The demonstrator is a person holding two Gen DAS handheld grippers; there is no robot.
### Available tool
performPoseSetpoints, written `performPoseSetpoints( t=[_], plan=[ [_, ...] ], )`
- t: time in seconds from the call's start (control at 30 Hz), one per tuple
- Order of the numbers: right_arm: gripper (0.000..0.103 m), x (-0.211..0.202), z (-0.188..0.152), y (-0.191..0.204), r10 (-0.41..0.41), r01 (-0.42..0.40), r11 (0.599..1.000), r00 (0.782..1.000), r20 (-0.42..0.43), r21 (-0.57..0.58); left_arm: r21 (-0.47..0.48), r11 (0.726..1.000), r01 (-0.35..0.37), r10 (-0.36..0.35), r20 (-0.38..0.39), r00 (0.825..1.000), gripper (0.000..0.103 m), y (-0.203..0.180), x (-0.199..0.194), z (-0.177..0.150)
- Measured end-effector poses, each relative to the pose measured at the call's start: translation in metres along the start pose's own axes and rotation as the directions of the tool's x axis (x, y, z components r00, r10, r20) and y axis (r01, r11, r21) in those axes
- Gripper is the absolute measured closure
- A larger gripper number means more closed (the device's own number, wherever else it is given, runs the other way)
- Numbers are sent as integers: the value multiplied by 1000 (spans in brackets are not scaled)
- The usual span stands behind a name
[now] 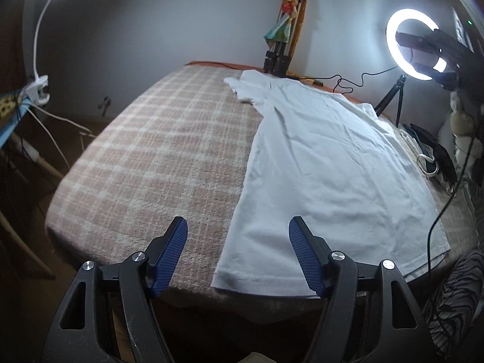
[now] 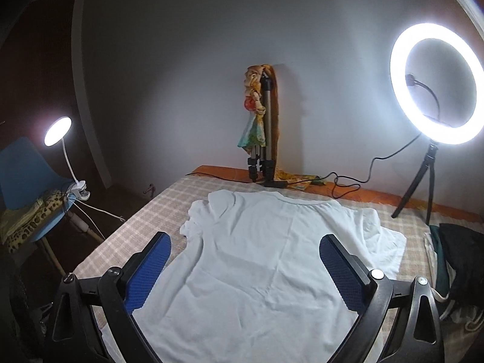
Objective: Fold small clothes
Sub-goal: 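Move left tool to the shirt hem while right tool reaches the shoulder, then close left tool on the hem while right tool grips the shoulder near collar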
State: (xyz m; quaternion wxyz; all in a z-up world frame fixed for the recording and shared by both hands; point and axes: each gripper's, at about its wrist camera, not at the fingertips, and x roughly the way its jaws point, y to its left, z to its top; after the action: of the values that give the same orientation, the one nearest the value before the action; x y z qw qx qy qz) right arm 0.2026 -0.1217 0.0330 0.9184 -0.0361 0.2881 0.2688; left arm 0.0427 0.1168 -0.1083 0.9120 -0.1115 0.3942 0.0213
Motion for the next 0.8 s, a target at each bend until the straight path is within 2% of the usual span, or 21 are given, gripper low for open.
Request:
performPoseSetpoints(
  t=[0.13, 0.33, 0.67, 0.8],
  plan=[
    [10, 50, 19, 15, 61, -61, 998, 996, -70, -3, 9, 1000, -21, 21, 0, 1000, 34, 2, 8, 3],
    [14, 122, 34, 41, 81, -88, 996, 981, -177, -33, 24, 999, -23, 23, -29, 999, 34, 0, 19, 3],
    [24, 232, 42, 83, 138, -172, 983, 924, -356, -65, -15, 1000, 19, -20, -103, 995, 34, 7, 38, -4],
    [25, 273, 43, 96, 125, -161, 985, 906, -405, -55, 6, 1000, 16, -16, -84, 996, 34, 5, 37, -7]
  ],
)
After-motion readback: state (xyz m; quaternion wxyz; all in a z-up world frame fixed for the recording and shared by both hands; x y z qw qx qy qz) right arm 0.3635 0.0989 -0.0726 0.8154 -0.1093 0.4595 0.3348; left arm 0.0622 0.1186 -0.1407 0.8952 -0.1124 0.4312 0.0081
